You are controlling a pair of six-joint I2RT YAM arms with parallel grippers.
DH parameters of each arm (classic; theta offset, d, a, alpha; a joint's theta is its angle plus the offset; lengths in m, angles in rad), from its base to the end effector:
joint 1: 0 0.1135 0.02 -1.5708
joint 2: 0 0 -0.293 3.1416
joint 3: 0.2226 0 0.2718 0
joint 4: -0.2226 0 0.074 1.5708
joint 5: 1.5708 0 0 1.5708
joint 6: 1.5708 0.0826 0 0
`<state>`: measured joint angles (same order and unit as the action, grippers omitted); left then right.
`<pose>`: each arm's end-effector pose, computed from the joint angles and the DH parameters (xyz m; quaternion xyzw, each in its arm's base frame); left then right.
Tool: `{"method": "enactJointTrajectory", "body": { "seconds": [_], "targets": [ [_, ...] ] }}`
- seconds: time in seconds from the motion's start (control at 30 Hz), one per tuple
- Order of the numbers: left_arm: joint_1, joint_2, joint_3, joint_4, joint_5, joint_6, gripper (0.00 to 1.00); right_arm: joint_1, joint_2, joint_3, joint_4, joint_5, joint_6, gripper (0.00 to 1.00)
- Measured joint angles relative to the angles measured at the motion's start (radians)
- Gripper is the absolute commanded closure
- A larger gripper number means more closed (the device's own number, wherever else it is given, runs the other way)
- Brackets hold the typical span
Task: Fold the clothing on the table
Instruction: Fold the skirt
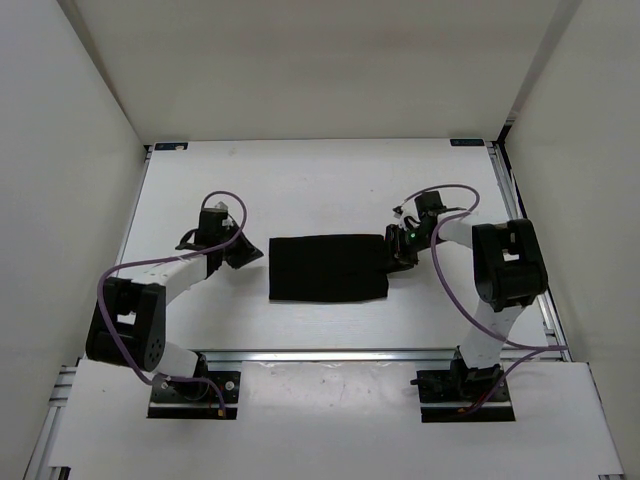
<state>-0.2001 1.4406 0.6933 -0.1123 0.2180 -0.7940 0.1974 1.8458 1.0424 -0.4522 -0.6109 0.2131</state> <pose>0.3082 -0.0807 0.1507 -0.2364 0.9022 -0.2547 0.2556 0.3542 0.1192 0.1117 -0.0398 0.9422 0.3213 0.0860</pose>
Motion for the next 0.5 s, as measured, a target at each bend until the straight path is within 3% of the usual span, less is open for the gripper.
{"method": "enactJointTrajectory", "body": {
  "seconds": [0.07, 0.13, 0.5],
  "targets": [
    [0.003, 0.000, -0.005, -0.011, -0.022, 0.016, 1.00, 0.005, 0.010, -0.012, 0.037, -0.030, 0.011, 0.76],
    [0.000, 0.000, -0.020, -0.013, -0.037, 0.027, 1.00, 0.005, 0.014, -0.036, 0.080, -0.069, 0.025, 1.00],
    [-0.120, 0.035, -0.079, 0.002, -0.125, 0.022, 1.00, -0.075, 0.003, -0.148, 0.154, -0.164, 0.064, 1.00]
  ]
}}
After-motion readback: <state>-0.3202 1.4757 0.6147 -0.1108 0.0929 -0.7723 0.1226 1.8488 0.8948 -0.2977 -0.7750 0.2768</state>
